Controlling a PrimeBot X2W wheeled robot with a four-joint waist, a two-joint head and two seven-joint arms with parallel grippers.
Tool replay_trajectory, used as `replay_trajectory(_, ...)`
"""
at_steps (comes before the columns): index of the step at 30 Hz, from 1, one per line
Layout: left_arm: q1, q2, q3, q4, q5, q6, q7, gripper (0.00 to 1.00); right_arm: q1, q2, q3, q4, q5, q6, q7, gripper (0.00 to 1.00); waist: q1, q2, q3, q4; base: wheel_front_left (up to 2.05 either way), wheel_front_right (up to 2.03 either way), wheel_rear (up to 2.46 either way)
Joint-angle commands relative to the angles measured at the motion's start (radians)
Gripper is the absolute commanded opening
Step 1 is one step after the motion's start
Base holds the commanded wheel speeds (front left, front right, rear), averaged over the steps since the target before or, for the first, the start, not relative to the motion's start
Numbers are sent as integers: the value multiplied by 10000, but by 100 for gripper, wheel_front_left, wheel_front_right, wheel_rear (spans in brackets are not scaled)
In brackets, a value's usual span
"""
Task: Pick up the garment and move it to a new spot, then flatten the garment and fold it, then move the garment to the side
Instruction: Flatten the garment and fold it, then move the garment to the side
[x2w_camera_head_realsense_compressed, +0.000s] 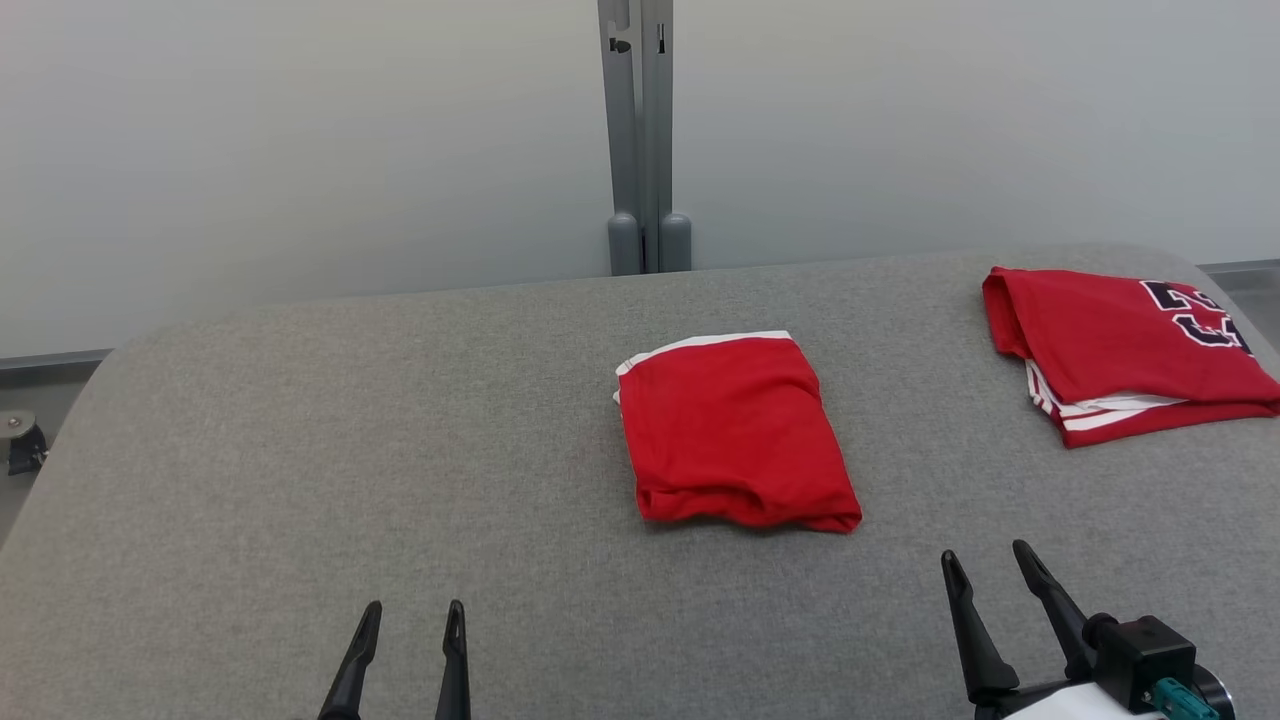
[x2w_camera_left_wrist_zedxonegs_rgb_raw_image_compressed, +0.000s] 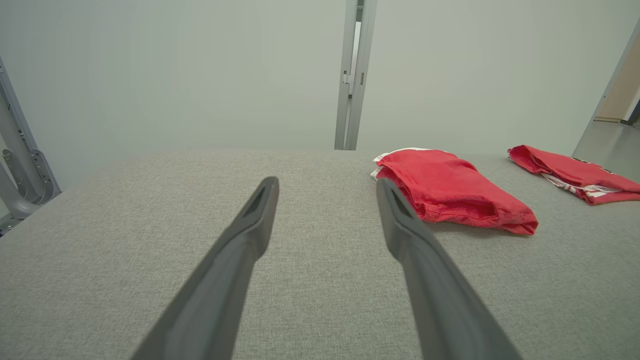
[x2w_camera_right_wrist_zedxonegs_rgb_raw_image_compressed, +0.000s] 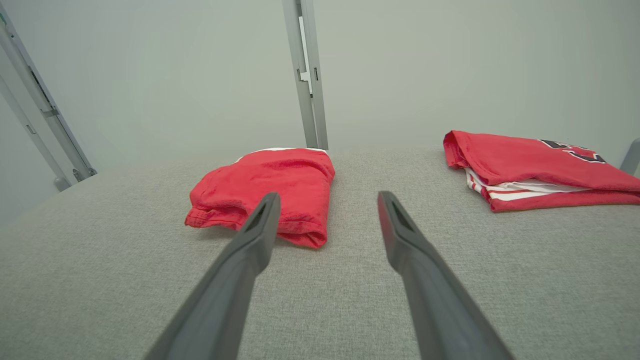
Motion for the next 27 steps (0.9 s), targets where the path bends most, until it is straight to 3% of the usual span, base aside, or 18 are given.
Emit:
replay_trajectory(1,3,27,9,11,-2,39,-30,100,78,-4,10,34,34,-1,-23,100,0,0,-1,6,0,0,0)
replay_trajectory(27,58,27,-36,114,156,99,-30,100,201,-8,-24,41,44,-1,-23,100,0,0,41,166,0,0,0)
